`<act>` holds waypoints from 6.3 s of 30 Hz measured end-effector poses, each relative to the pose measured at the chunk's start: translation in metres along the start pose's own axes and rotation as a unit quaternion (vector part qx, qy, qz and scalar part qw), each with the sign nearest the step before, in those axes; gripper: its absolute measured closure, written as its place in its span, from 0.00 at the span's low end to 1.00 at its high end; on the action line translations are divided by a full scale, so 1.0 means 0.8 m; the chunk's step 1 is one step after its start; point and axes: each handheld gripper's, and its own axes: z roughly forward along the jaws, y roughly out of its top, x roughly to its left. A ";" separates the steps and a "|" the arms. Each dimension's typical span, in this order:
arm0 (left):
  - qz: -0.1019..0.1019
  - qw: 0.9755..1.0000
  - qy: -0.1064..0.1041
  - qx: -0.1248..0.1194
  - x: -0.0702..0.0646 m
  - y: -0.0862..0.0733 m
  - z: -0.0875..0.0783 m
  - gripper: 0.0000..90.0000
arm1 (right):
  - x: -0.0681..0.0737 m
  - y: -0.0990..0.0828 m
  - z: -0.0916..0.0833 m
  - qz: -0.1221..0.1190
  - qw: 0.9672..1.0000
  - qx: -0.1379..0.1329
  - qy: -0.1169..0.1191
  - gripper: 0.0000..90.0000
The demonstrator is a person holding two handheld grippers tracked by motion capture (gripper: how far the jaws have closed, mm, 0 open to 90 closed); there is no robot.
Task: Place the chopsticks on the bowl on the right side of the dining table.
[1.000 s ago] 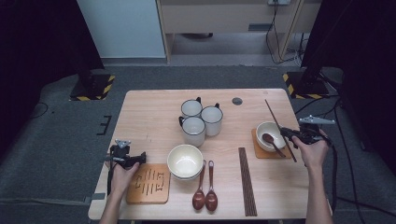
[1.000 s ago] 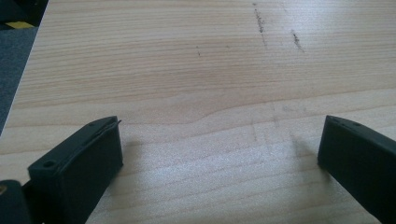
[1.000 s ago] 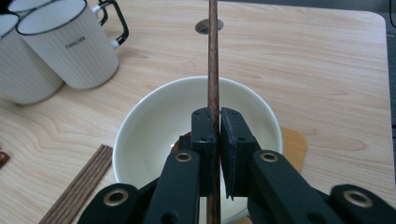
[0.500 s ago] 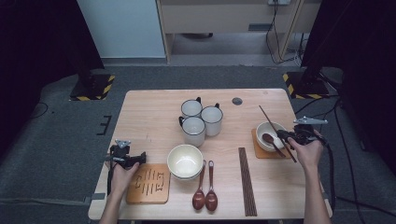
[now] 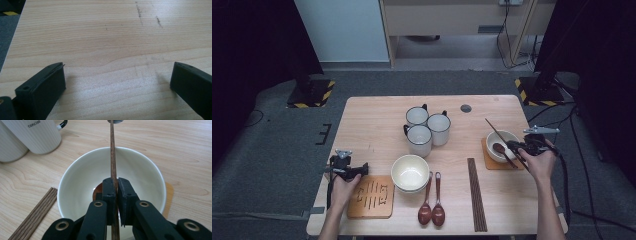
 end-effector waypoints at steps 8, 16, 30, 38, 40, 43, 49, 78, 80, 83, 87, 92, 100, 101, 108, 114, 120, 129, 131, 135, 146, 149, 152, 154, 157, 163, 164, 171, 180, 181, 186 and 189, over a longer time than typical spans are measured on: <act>0.000 1.000 0.000 0.000 0.000 0.000 0.000 0.00 | 0.001 0.000 0.000 -0.003 1.000 0.004 0.002 0.94; 0.000 1.000 0.000 0.000 0.000 0.000 0.000 0.00 | 0.003 -0.001 -0.002 -0.003 1.000 0.005 0.003 0.94; 0.000 1.000 0.000 0.000 0.000 0.000 0.000 0.00 | 0.006 0.003 -0.027 0.008 0.999 -0.031 -0.006 0.68; 0.000 1.000 0.000 0.000 0.000 0.000 0.000 0.00 | 0.014 0.004 -0.052 0.009 0.999 -0.045 -0.016 0.54; 0.000 1.000 0.000 0.000 0.000 0.000 0.000 0.00 | 0.016 0.005 -0.059 0.009 0.999 -0.047 -0.018 0.51; 0.000 1.000 0.000 0.000 0.000 0.000 0.000 0.00 | 0.022 0.006 -0.067 0.007 0.998 -0.052 -0.017 0.48; 0.000 1.000 0.000 0.000 0.000 0.000 0.000 0.00 | 0.032 0.008 -0.077 -0.005 0.998 -0.057 -0.032 0.44; 0.000 1.000 0.000 0.000 0.000 0.000 0.000 0.00 | 0.082 0.006 -0.107 -0.012 0.997 -0.071 -0.030 0.46; 0.000 1.000 0.000 0.000 0.000 0.000 0.000 0.00 | 0.086 0.004 -0.108 -0.016 0.997 -0.073 -0.031 0.46; 0.000 1.000 0.000 0.000 0.000 0.000 0.000 0.00 | 0.091 0.001 -0.108 -0.017 0.997 -0.073 -0.029 0.47; 0.000 1.000 0.000 0.000 0.000 0.000 0.000 0.00 | 0.096 -0.003 -0.108 -0.021 0.997 -0.071 -0.027 0.49; 0.000 1.000 0.000 0.000 0.000 0.000 0.000 0.00 | 0.102 -0.010 -0.110 -0.017 0.997 -0.070 -0.024 0.50; 0.000 1.000 0.000 0.000 0.000 0.000 0.000 0.00 | 0.119 -0.021 -0.105 -0.022 0.998 -0.064 -0.016 0.51; 0.000 1.000 0.000 0.000 0.000 0.000 0.000 0.00 | 0.121 -0.023 -0.105 -0.025 0.998 -0.063 -0.014 0.52; 0.000 1.000 0.000 0.000 0.000 0.000 0.000 0.00 | 0.138 -0.032 -0.093 -0.030 0.998 -0.059 -0.004 0.54; 0.000 1.000 0.000 0.000 0.000 0.000 0.000 0.00 | 0.144 -0.039 -0.086 -0.028 0.998 -0.054 -0.001 0.54; 0.000 1.000 0.000 0.000 0.000 0.000 0.000 0.00 | 0.148 -0.048 -0.078 -0.028 0.999 -0.046 0.005 0.55; 0.000 1.000 0.000 0.000 0.000 0.000 0.000 0.00 | 0.155 -0.060 -0.066 -0.029 0.999 -0.030 0.015 0.56; 0.000 1.000 0.000 0.000 0.000 0.000 0.000 0.00 | 0.154 -0.063 -0.063 -0.025 0.999 -0.029 0.019 0.57; 0.000 1.000 0.000 0.000 0.000 0.000 0.000 0.00 | 0.152 -0.070 -0.058 -0.019 0.999 -0.023 0.024 0.58; 0.000 1.000 0.000 0.000 0.000 0.000 0.000 0.00 | 0.154 -0.088 -0.042 -0.022 1.000 0.002 0.019 0.57; 0.000 1.000 0.000 0.000 0.000 0.000 0.000 0.00 | 0.154 -0.091 -0.037 -0.023 1.000 0.008 0.018 0.57; 0.000 1.000 0.000 0.000 0.000 0.000 0.000 0.00 | 0.154 -0.093 -0.033 -0.026 0.999 0.011 0.018 0.58; 0.000 1.000 0.000 0.000 0.000 0.000 0.000 0.00 | 0.154 -0.094 -0.031 -0.025 0.999 0.015 0.018 0.58; 0.000 1.000 0.000 0.000 0.000 0.000 0.000 0.00 | 0.155 -0.096 -0.028 -0.026 0.999 0.018 0.020 0.58; 0.000 1.000 0.000 0.000 0.000 0.000 0.000 0.00 | 0.156 -0.099 -0.023 -0.027 0.999 0.026 0.023 0.60; 0.000 1.000 0.000 0.000 0.000 0.000 0.000 0.00 | 0.156 -0.100 -0.022 -0.027 0.999 0.029 0.024 0.60; 0.000 1.000 0.000 0.000 0.000 0.000 0.000 0.00 | 0.153 -0.104 -0.017 -0.020 0.999 0.038 0.022 0.62; 0.000 1.000 0.000 0.000 0.000 0.000 0.000 0.00 | 0.156 -0.108 -0.009 -0.018 0.998 0.049 0.025 0.63; 0.000 1.000 0.000 0.000 0.000 0.000 0.000 0.00 | 0.156 -0.109 -0.008 -0.016 0.998 0.052 0.026 0.64; 0.000 1.000 0.000 0.000 0.000 0.000 0.000 0.00 | 0.154 -0.111 -0.005 -0.017 0.998 0.057 0.027 0.65; 0.000 1.000 0.000 0.000 0.000 0.000 0.000 0.00 | 0.156 -0.112 -0.003 -0.014 0.998 0.061 0.029 0.66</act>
